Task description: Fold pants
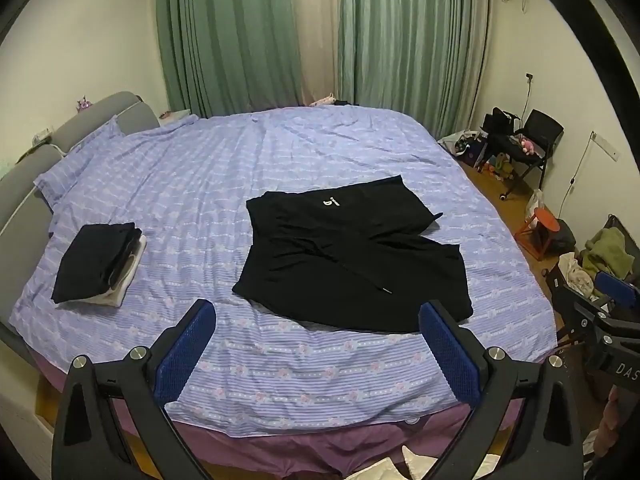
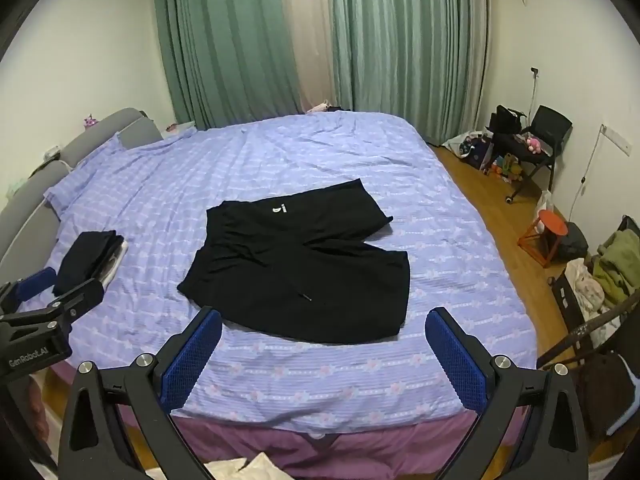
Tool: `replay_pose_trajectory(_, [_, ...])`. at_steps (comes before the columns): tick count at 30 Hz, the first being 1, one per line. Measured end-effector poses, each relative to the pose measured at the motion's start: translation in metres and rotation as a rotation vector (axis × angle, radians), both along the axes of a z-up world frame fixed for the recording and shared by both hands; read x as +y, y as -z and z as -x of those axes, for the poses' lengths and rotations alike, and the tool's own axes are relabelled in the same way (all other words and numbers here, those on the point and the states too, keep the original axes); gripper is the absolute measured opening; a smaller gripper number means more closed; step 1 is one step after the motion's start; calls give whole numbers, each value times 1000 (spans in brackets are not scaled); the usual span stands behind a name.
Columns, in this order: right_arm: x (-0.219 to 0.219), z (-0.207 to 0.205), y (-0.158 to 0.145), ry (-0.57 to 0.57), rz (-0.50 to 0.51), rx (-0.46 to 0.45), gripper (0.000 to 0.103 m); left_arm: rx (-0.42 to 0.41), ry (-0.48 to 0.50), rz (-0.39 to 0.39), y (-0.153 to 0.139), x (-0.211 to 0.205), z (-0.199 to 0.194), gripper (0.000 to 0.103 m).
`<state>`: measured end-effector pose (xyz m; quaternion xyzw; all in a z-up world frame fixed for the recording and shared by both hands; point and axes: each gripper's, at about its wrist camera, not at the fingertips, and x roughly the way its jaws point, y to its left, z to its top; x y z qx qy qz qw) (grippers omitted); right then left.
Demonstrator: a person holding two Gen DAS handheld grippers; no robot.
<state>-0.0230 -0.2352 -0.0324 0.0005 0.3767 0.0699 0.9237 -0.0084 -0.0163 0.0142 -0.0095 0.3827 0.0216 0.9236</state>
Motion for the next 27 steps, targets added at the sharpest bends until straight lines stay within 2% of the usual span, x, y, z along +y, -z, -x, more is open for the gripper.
replay_pose_trajectory(27, [1, -9, -7, -19, 5, -16, 103, -14, -14, 14, -1, 7, -3, 103])
